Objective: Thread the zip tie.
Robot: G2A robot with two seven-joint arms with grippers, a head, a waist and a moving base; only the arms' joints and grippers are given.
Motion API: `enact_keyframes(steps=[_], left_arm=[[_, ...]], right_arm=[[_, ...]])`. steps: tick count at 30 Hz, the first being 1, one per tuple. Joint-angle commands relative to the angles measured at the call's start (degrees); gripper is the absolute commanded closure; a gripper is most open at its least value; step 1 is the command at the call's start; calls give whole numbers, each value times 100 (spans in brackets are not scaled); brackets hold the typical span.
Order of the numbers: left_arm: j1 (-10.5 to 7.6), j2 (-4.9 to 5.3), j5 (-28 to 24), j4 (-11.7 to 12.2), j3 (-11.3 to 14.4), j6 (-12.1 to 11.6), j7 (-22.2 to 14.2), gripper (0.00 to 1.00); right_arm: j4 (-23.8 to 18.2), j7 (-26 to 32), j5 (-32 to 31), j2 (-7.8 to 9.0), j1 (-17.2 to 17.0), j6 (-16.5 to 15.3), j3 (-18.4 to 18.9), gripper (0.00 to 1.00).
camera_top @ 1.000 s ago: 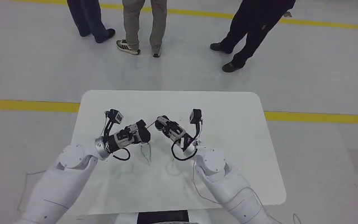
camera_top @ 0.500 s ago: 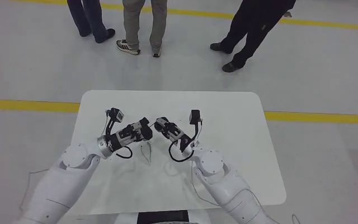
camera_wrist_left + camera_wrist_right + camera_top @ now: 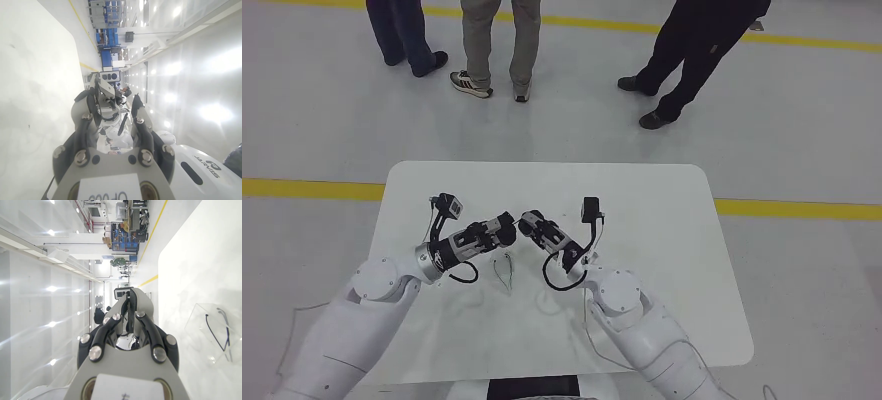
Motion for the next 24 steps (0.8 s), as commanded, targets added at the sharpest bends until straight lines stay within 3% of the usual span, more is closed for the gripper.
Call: enact_keyframes(steps=[1, 24], left_arm=[[4, -1, 3, -4, 1, 0, 9, 64], [1, -7, 50, -10, 28, 0, 84, 76]], right_arm=[[-4, 12, -16, -4, -9, -2, 8, 100], [-57, 178, -327, -43, -93, -169, 59, 100]])
